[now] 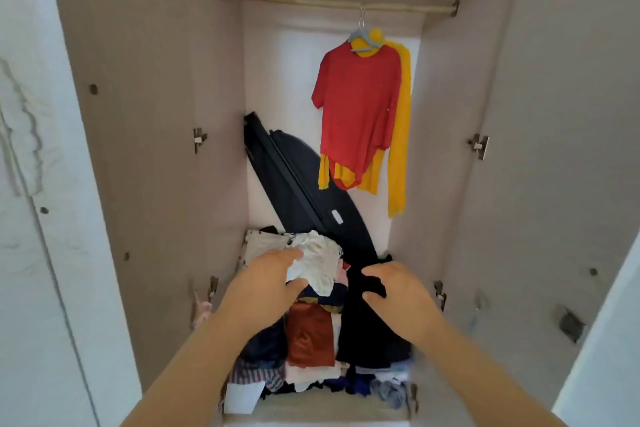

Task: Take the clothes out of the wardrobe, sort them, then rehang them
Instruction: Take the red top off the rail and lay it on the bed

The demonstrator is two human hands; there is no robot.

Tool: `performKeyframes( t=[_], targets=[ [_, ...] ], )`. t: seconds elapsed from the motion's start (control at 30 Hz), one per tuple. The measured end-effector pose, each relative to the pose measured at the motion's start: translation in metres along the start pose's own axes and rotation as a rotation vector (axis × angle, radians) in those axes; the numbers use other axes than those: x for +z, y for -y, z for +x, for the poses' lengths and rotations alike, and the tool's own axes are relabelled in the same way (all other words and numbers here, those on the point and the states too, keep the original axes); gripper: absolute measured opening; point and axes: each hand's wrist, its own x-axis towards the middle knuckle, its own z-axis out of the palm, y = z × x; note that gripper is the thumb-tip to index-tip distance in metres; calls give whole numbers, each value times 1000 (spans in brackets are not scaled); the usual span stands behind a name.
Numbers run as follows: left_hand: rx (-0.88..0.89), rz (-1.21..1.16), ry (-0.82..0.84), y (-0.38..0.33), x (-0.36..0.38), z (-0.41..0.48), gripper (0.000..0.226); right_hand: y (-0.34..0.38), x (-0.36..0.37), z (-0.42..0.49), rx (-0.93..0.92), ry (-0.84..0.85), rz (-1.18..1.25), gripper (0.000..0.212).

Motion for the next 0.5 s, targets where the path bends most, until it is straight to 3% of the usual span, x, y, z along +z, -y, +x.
performKeyframes(
  t=[0.5],
  targets=[
    [178,-78,-347,-18,-16,285,49,-33,-87,279,-181,-321,53,39]
  ],
)
